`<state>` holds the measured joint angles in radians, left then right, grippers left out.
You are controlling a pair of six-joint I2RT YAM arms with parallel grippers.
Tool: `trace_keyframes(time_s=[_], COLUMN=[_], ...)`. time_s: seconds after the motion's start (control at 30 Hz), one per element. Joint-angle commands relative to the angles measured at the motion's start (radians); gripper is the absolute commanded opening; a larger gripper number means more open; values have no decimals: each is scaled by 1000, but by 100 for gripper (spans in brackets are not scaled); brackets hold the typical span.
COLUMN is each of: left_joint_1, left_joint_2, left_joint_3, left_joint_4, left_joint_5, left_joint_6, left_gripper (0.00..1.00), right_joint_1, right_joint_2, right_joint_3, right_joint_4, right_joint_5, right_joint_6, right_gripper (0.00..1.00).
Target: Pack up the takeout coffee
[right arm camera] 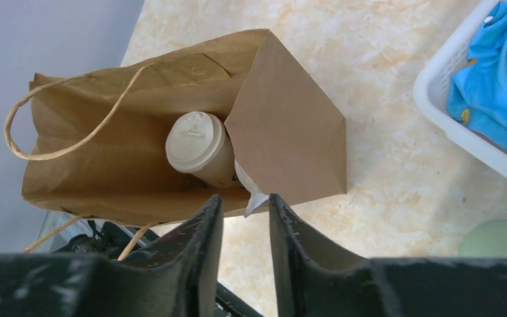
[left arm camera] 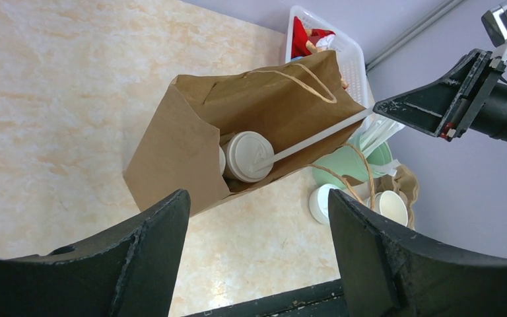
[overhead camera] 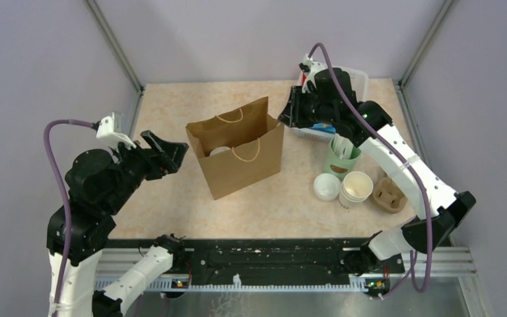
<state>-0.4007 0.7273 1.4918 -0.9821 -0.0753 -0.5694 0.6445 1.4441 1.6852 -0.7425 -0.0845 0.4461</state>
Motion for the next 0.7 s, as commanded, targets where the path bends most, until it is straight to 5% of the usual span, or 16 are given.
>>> trace_keyframes(time_s=[0.0, 0.13, 0.4, 0.67], left_joint_1=[0, 1, 0, 1], left_joint_2=[-9, -3, 14, 17], left_joint_3=[32, 37, 33, 36], left_joint_4=[-1, 2, 17, 20], left_joint_5=[-21, -21, -16, -17], left_joint_6=[4, 15, 29, 31], left_gripper=[82, 82, 83, 83], right_joint_1=[-6, -3, 148, 332], right_joint_2=[12, 49, 111, 204], right_joint_3=[62, 120, 400, 445], right_joint_4=[56, 14, -213, -307], right_joint_5=[10, 22, 248, 555], right_joint_6=[-24, -49, -192, -329], right_gripper=[23, 0, 0, 2])
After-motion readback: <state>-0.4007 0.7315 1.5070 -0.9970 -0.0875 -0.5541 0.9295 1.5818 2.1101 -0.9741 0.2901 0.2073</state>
